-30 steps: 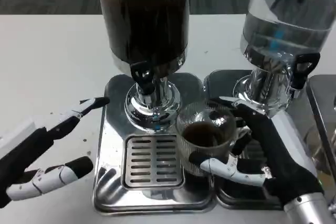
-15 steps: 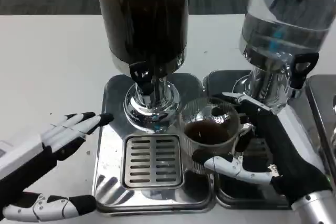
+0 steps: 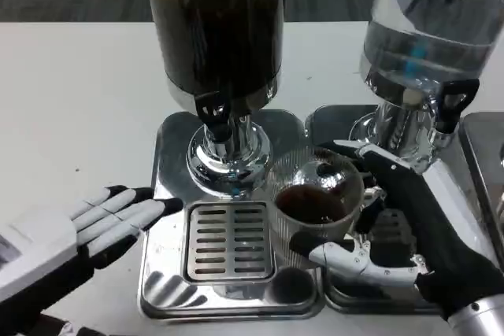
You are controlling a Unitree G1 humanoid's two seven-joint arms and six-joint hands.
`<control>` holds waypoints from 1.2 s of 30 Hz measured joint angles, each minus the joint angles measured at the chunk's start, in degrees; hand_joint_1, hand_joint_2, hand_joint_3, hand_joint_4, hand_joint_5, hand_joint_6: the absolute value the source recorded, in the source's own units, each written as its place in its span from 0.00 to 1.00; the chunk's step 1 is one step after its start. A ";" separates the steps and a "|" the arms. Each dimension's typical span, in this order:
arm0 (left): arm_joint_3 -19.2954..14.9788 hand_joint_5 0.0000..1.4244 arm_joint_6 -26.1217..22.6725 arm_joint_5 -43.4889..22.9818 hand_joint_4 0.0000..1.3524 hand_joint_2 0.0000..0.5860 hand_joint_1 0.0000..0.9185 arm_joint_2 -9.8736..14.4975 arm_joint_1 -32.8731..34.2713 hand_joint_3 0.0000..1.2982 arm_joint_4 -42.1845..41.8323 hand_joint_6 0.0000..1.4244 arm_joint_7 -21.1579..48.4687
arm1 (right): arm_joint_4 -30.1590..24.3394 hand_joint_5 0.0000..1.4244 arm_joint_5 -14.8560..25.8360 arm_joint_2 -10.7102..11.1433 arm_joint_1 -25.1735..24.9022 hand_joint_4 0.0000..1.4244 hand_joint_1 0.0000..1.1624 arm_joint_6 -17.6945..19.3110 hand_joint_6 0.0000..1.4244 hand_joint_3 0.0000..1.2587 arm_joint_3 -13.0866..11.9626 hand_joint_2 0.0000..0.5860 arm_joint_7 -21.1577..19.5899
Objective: Grasp the cup under the faucet to collect the drink, then remove the cup.
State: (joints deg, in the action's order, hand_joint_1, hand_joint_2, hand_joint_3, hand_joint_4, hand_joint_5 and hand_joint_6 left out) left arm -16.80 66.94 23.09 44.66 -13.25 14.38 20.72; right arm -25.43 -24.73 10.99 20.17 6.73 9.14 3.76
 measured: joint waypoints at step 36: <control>4.19 0.00 6.68 -13.59 0.00 0.10 0.00 4.25 -7.94 0.00 -2.32 0.00 -4.37 | -15.53 0.49 6.17 2.08 12.45 0.37 0.66 -1.76 0.63 0.37 -1.87 0.41 7.61</control>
State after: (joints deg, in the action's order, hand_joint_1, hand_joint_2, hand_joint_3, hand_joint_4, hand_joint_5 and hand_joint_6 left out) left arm -12.61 73.62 9.50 48.92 -21.18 12.06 16.35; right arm -40.96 -18.56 13.07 32.62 4.97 7.26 11.38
